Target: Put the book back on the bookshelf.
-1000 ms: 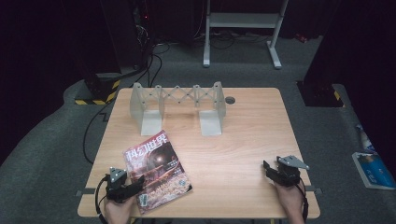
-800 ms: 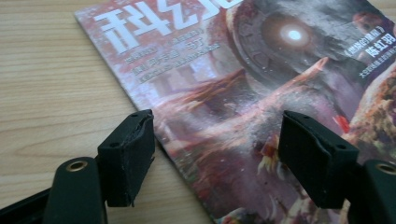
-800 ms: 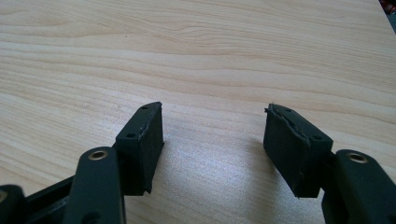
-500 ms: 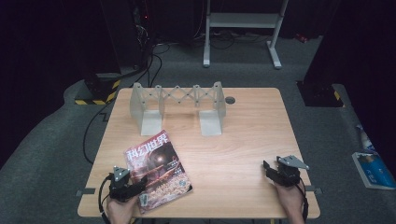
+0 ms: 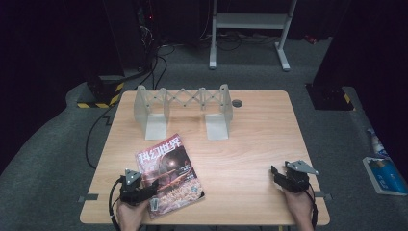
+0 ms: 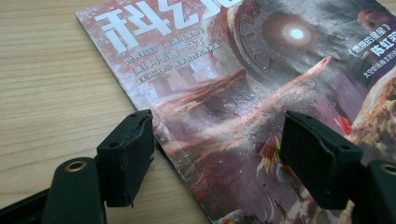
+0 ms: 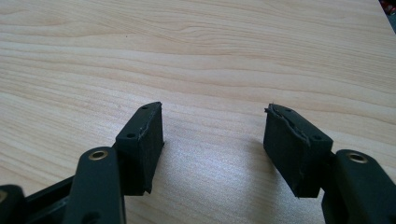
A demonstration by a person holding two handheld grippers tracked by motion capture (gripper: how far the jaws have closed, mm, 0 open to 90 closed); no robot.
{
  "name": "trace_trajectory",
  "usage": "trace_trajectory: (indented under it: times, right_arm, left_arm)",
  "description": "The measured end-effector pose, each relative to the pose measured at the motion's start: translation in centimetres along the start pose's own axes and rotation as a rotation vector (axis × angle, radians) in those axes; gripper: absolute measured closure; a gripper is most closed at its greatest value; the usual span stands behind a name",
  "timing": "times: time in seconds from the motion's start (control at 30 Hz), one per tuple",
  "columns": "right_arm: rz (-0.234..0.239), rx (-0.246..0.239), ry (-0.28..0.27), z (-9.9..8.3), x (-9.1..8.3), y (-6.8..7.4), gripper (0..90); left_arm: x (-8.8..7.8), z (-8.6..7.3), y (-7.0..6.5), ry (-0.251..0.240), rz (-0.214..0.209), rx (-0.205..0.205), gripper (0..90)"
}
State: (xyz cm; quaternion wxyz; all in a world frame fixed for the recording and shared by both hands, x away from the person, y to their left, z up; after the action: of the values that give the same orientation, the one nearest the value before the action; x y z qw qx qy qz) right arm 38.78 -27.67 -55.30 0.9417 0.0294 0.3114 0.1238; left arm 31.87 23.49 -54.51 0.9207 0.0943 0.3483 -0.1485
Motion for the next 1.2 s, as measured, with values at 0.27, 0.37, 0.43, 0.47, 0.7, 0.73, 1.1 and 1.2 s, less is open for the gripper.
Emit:
trace_trajectory:
  times: [0.27,0.37,0.43,0.47,0.7,0.73,1.1,1.2]
  right_arm:
    - [0.000,0.001,0.001,0.0,0.0,0.0,37.7]
    - [0.000,0.000,0.001,0.0,0.0,0.0,37.7]
    - [0.000,0.000,0.001,0.0,0.0,0.0,37.7]
    - [0.000,0.002,0.001,0.0,0.0,0.0,37.7]
    - [0.001,0.000,0.001,0.0,0.0,0.0,37.7]
    - [0.001,0.000,0.001,0.0,0.0,0.0,37.7]
    - [0.001,0.003,0.001,0.0,0.0,0.0,37.7]
    - [0.001,0.004,0.001,0.0,0.0,0.0,37.7]
  left_arm:
    - [0.5,0.5,-0.9,-0.004,-0.014,0.019,26.1]
    - [0.7,0.7,-1.2,-0.002,-0.023,0.026,26.1]
    - [0.8,0.9,-1.5,-0.004,-0.029,0.029,26.1]
    - [0.9,0.9,-1.6,-0.006,-0.032,0.031,26.1]
    - [1.2,1.3,-2.3,-0.010,-0.048,0.043,26.1]
    - [1.2,1.4,-2.4,-0.009,-0.052,0.048,26.1]
    - [1.7,1.9,-3.6,-0.016,-0.076,0.075,26.1]
    - [1.8,2.0,-4.0,-0.017,-0.086,0.080,26.1]
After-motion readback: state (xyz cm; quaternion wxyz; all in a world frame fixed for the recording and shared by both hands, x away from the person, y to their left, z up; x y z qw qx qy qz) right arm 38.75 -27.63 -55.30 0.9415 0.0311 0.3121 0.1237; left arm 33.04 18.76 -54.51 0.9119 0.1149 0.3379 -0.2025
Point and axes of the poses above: each handheld gripper's, and its own axes: x roughly forward along the jaws, z roughly out of its top, y roughly to its left, the point moved 3 cm from there along x, roughly forward along the jaws, and after that the axes turned 12 degrees about x, right-handed, at the moved point
